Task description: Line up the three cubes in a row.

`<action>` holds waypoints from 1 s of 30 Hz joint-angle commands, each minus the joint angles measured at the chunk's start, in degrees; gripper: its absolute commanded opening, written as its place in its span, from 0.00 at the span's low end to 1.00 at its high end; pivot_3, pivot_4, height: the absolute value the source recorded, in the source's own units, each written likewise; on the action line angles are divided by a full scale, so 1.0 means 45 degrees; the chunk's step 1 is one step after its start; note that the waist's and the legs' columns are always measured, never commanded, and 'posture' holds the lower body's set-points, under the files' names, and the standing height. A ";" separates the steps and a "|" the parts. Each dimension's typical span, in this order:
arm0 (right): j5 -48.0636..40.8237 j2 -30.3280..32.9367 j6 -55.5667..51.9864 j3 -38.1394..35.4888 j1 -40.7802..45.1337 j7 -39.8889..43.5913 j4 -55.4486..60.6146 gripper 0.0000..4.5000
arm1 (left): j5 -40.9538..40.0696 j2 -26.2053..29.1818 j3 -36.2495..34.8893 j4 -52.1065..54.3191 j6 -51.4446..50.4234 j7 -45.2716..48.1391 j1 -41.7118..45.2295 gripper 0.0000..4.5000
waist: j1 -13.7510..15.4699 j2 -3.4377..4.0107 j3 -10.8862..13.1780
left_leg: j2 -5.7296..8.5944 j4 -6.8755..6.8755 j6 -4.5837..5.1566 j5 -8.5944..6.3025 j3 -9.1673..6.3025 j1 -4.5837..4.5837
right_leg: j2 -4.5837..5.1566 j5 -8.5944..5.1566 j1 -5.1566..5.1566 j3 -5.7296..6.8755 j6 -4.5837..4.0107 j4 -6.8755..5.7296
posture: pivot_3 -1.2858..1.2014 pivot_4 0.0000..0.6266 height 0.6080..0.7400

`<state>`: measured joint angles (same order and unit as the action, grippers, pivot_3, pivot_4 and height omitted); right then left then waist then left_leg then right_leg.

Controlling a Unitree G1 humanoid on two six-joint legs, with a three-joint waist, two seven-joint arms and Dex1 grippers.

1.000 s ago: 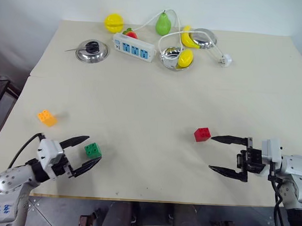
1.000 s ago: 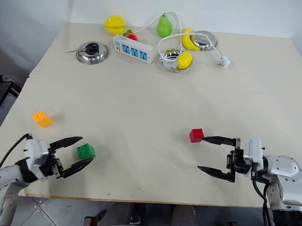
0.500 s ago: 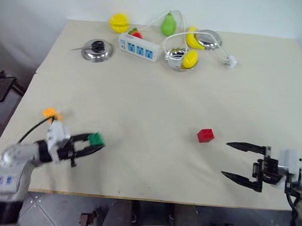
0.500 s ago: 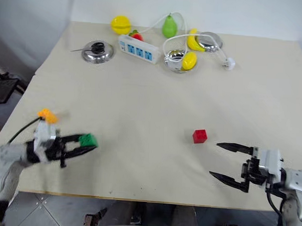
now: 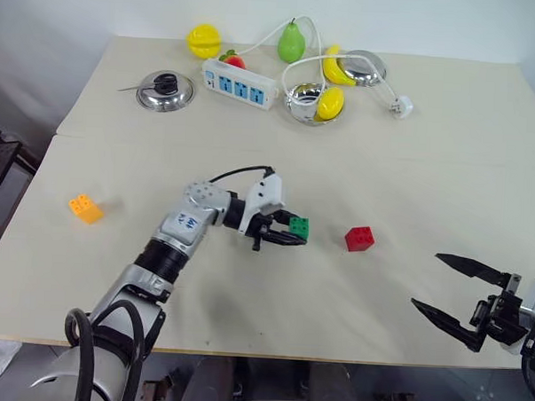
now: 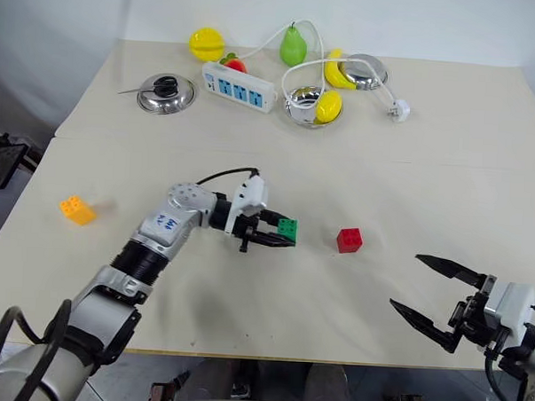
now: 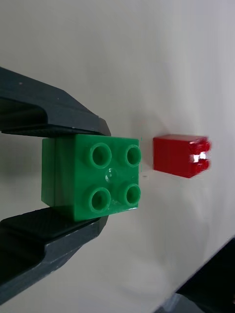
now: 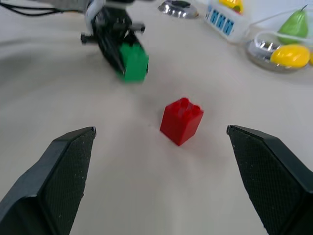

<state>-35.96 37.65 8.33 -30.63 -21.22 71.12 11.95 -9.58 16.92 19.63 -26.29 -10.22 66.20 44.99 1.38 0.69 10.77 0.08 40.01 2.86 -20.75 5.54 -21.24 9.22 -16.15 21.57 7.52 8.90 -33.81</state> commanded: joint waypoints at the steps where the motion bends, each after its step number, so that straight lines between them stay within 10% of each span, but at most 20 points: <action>1: -0.0421 -0.0332 0.0119 -0.0623 -0.0394 -0.0349 0.0315 1.00 | 0.0194 -0.0036 -0.0079 0.0158 0.0083 0.0088 0.0046 0.33 | 0.0016 0.0000 0.0000 | -0.0009 0.0003 0.0002 0.0001 -0.0003 0.0001 | 0.0009 0.0001 0.0000 -0.0003 0.0000 -0.0005 | 0.52 0.24 1.00; 11: -0.0417 -0.0706 0.0872 -0.0584 -0.0904 0.0630 -0.0937 1.00 | 0.0691 -0.0250 -0.0181 -0.0220 0.0783 0.0044 0.0016 0.33 | 0.0048 0.0000 0.0000 | -0.0012 0.0003 0.0021 0.0007 -0.0024 -0.0004 | 0.0046 0.0003 -0.0008 0.0006 0.0004 -0.0010 | 0.52 0.24 1.00; 21: -0.0713 -0.0510 0.0061 0.0742 0.0476 0.0609 0.0015 1.00 | -0.0572 0.0848 -0.1844 0.0864 0.2637 0.1427 -0.0518 0.99 | -0.0093 0.0001 0.0000 | -0.0033 0.0006 0.0020 0.0009 -0.0021 0.0003 | 0.0045 0.0003 -0.0002 0.0003 0.0004 -0.0017 | 0.52 0.24 1.00; 30: -0.1048 -0.0299 -0.2058 0.3643 0.3546 0.0668 0.1205 1.00 | -0.3674 0.3666 -0.6845 0.5665 0.1786 0.0075 -0.5073 0.99 | -0.0345 0.0010 -0.0001 | -0.0036 0.0011 0.0013 0.0011 -0.0050 0.0006 | 0.0060 -0.0001 -0.0003 0.0009 -0.0004 -0.0038 | 0.52 0.24 1.00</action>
<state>-39.80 35.52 -0.40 -15.33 -6.01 73.24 15.23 -22.99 32.36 -6.59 -6.05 -0.40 69.96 23.84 -0.17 0.73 10.77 -0.09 40.06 2.92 -20.70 5.29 -21.22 9.49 -16.15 21.55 7.58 8.87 -33.96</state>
